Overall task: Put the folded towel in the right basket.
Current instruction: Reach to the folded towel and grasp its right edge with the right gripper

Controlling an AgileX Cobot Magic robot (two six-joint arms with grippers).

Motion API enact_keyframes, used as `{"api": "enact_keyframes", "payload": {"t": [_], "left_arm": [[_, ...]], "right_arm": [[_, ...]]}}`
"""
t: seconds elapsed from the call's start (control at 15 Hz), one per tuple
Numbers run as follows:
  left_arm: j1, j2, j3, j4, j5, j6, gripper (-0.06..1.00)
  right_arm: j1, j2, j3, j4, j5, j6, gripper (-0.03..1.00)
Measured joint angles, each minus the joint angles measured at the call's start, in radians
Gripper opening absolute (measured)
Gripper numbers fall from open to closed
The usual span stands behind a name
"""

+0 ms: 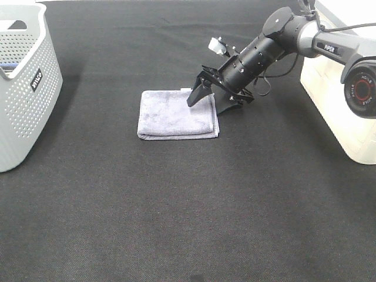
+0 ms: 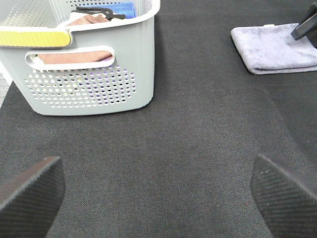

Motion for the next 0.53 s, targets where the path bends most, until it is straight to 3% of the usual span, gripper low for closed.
{"api": "enact_keyframes", "payload": {"t": [0.13, 0.2, 0.4, 0.53], "left_arm": [[0.000, 0.000, 0.000, 0.000, 0.000, 0.000, 0.97], [0.000, 0.000, 0.000, 0.000, 0.000, 0.000, 0.97], [0.000, 0.000, 0.000, 0.000, 0.000, 0.000, 0.97], [0.000, 0.000, 0.000, 0.000, 0.000, 0.000, 0.97]], "right_arm": [[0.005, 0.003, 0.000, -0.009, -0.014, 0.000, 0.60], [0.006, 0.012, 0.000, -0.009, -0.024, 0.000, 0.43], [0.006, 0.018, 0.002, -0.007, -0.033, 0.000, 0.07], [0.006, 0.018, 0.002, -0.007, -0.033, 0.000, 0.06]]}}
